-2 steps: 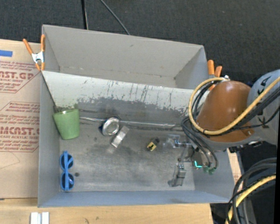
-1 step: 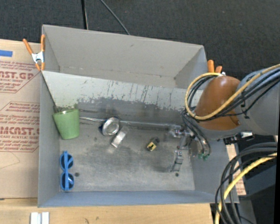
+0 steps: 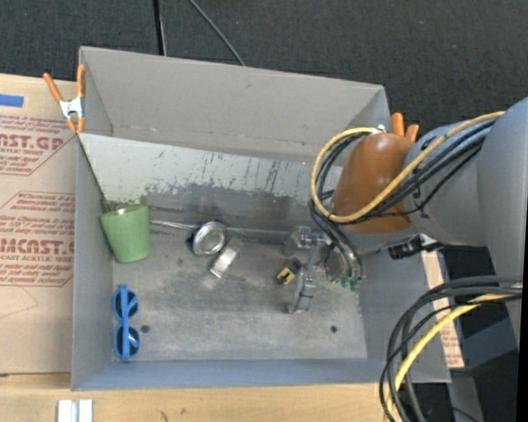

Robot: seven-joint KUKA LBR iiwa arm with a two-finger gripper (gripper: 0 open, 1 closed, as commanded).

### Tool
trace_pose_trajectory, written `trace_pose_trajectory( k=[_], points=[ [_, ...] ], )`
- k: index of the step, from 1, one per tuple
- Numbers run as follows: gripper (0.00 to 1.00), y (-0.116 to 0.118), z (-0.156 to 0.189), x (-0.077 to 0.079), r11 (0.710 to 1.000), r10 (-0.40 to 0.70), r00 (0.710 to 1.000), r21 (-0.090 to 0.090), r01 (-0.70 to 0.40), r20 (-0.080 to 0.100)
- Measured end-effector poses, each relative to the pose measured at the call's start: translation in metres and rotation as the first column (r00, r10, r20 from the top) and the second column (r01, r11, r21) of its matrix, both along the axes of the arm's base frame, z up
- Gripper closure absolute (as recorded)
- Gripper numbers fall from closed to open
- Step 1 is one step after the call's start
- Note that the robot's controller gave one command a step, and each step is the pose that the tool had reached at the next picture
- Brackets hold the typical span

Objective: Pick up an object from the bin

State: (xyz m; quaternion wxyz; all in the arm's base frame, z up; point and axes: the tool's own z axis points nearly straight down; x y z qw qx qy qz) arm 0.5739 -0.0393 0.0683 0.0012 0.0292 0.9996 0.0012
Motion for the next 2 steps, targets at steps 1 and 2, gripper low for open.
trace_pose_trajectory(
  k=[1,2],
  points=[
    [1.00,-0.003,0.002,-0.001,1.000,-0.003,1.000,-0.002,0.003,-0.001],
    [1.00,0.000,0.160,-0.017,0.999,-0.034,0.999,-0.002,0.034,0.007]
  ],
)
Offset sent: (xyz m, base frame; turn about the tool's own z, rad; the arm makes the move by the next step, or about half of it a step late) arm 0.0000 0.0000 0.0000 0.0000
